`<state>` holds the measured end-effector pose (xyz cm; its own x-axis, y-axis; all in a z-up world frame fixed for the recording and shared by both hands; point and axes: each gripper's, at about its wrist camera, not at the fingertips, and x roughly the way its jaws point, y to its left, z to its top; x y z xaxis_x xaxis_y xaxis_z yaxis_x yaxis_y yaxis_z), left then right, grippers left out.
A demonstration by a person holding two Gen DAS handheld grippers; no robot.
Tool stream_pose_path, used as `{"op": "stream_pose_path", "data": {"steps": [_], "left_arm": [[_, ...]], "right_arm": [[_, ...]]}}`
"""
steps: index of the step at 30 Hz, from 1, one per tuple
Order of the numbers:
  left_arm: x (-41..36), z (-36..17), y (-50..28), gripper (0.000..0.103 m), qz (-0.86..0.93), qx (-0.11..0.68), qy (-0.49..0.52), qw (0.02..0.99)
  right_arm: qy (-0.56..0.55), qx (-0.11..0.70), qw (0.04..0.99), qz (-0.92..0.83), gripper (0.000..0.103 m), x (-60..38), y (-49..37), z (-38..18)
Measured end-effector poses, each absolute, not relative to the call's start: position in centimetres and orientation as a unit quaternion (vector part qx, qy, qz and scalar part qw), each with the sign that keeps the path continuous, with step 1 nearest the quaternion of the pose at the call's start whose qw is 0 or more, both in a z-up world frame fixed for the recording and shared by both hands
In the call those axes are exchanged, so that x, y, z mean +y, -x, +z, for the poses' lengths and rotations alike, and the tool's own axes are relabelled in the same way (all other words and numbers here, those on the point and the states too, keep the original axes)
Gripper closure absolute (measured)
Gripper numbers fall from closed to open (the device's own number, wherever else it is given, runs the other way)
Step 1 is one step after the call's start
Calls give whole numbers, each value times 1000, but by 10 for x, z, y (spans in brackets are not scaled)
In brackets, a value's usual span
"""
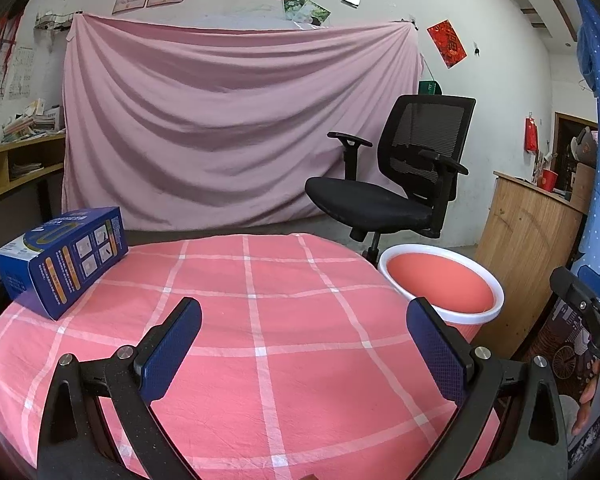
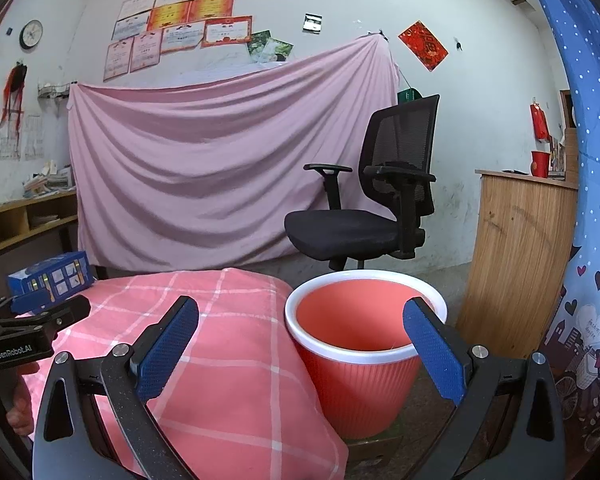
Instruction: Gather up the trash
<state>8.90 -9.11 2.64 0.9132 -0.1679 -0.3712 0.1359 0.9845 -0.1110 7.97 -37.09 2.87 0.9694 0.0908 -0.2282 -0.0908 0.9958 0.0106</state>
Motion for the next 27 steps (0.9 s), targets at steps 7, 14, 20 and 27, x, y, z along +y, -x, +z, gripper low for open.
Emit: {"op": "stream_pose_path", "data": {"steps": [7, 14, 20, 27], "left_arm": [[-89, 26, -88, 3, -78, 192, 42, 977], [-88, 26, -87, 3, -78, 192, 43, 977], [-87, 25, -87, 3, -77, 196, 48, 976], [-89, 25, -86, 3, -80, 189, 37, 978]], "right_arm": [[-2, 117, 992, 47, 0, -371, -80, 29], [-4, 120, 992, 49, 0, -370, -81, 29], [-3, 123, 991, 51, 0, -369, -82, 28], [-1, 126, 991, 55, 0, -366, -82, 27]]}}
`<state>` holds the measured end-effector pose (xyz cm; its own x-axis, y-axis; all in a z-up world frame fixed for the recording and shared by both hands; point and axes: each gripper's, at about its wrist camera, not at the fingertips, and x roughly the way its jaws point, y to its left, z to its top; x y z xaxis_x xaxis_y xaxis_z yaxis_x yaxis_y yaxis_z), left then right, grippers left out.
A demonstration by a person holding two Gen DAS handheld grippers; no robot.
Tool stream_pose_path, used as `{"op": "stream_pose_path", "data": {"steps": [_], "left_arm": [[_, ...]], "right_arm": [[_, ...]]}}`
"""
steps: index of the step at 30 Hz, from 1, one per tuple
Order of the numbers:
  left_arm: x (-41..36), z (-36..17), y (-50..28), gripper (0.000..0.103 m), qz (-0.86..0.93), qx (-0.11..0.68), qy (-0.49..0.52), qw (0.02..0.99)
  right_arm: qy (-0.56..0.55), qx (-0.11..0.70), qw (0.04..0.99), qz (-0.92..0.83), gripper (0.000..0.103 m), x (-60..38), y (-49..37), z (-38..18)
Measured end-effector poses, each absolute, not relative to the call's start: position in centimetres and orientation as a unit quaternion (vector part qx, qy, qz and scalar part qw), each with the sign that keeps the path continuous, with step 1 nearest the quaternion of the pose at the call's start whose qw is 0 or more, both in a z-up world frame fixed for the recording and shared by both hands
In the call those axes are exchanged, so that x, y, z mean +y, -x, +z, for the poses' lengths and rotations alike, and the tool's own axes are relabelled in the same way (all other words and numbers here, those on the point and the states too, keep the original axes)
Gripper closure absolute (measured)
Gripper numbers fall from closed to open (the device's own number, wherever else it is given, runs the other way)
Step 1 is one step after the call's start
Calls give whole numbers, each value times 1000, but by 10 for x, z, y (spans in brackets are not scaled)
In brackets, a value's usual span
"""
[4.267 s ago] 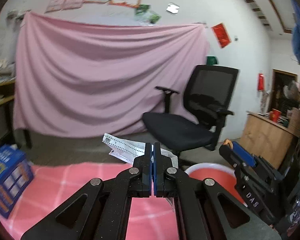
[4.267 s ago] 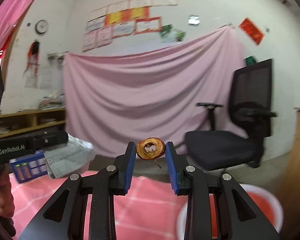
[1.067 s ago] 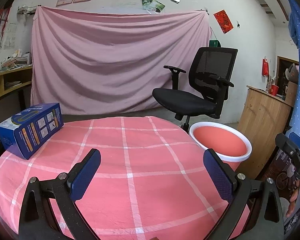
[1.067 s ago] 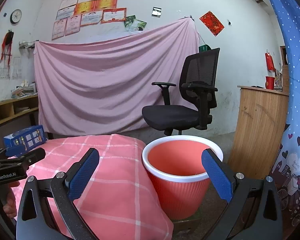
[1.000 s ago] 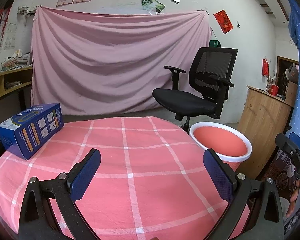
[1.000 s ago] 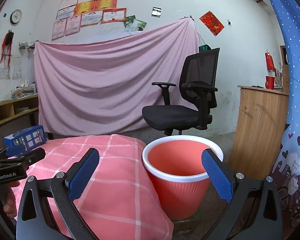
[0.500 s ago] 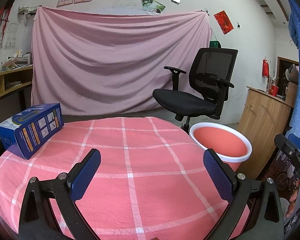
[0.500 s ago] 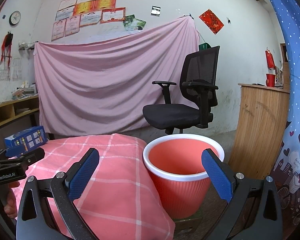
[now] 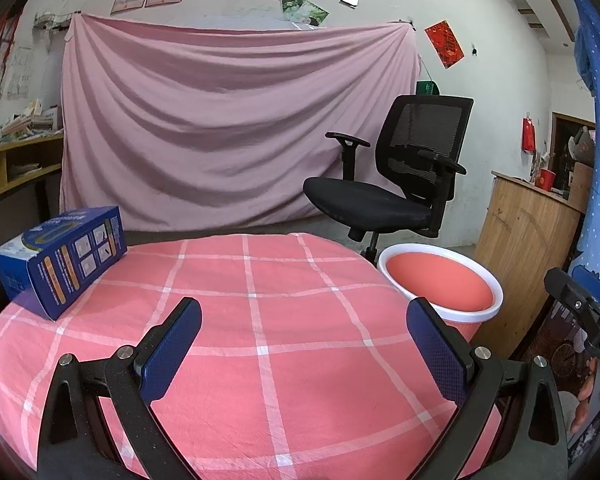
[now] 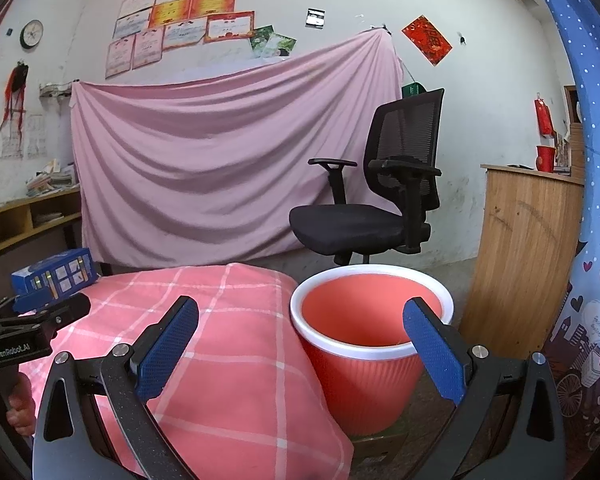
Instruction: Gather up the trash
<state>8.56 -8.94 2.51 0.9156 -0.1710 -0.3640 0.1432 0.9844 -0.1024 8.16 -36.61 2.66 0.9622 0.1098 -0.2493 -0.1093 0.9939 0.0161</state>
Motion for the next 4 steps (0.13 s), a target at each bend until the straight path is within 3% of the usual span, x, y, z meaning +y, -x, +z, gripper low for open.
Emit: {"op": "stream_pose_path", "data": {"steps": [4], "left_arm": [[-90, 24, -86, 3, -77, 188, 37, 979]], "right_arm": [[2, 129, 990, 58, 0, -364, -83, 26]]}}
